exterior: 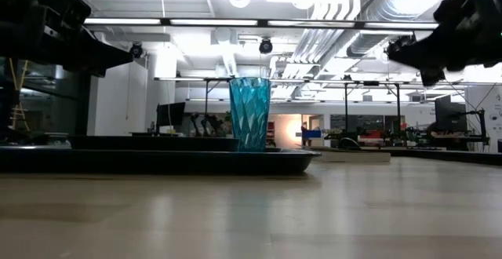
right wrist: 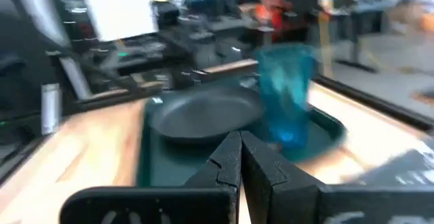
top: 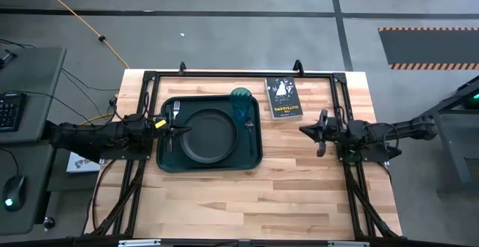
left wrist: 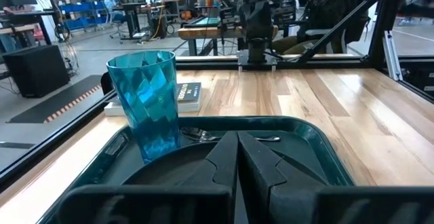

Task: Pick and place plate/cup/fork/spoon on tray
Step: Return to Home Position

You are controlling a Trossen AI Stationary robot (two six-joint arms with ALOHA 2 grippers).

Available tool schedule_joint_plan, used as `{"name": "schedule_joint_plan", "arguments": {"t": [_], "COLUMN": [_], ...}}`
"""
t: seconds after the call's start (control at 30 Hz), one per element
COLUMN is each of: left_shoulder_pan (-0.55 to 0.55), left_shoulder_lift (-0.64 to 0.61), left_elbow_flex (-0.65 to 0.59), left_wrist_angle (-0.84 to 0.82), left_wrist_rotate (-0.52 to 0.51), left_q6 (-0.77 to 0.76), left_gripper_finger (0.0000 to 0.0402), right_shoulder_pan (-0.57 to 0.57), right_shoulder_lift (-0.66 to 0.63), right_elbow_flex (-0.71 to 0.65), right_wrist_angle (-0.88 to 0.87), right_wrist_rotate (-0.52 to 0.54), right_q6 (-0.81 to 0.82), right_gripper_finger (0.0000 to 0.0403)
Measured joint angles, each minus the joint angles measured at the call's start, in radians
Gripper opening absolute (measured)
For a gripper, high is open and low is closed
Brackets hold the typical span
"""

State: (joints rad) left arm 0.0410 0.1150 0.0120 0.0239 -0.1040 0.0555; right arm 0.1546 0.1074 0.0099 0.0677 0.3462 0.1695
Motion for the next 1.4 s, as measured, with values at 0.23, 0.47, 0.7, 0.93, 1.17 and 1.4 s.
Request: {"name": "schedule_joint_plan", "arguments": {"t": [0.23,0.47,0.7,0.93,1.17,1.4], "left_shoulder_pan": [0.000,0.000,0.000,-0.003,-0.003,-0.003], "left_shoulder_lift": [0.000,0.000,0.000,-0.002,-0.043,-0.111], "left_elbow_flex": [0.000,0.000,0.000,0.000,0.001,0.000], "left_wrist_angle": [0.002,0.001,0.001,0.002,0.000,0.039], "left_wrist_rotate": [-0.003,-0.003,-0.003,-0.004,-0.005,-0.005], "left_q6": [0.000,0.000,0.000,0.000,0.000,0.000], "left_gripper_finger": [0.0003,0.0003,0.0003,0.0003,0.0003,0.0003], "right_shoulder_pan": [0.011,0.009,0.009,0.009,0.009,0.009], "right_shoulder_lift": [-0.051,0.005,0.016,0.017,0.013,-0.052], "right_elbow_flex": [0.000,0.000,0.000,-0.001,-0.001,-0.001], "right_wrist_angle": [-0.013,-0.013,-0.013,-0.013,-0.012,-0.012], "right_wrist_rotate": [-0.088,-0.085,-0.088,-0.088,-0.088,-0.088], "right_q6": [-0.108,-0.091,-0.012,-0.013,-0.013,-0.013], "right_gripper_finger": [0.0000,0.0000,0.0000,0.0000,0.0000,0.0000]}}
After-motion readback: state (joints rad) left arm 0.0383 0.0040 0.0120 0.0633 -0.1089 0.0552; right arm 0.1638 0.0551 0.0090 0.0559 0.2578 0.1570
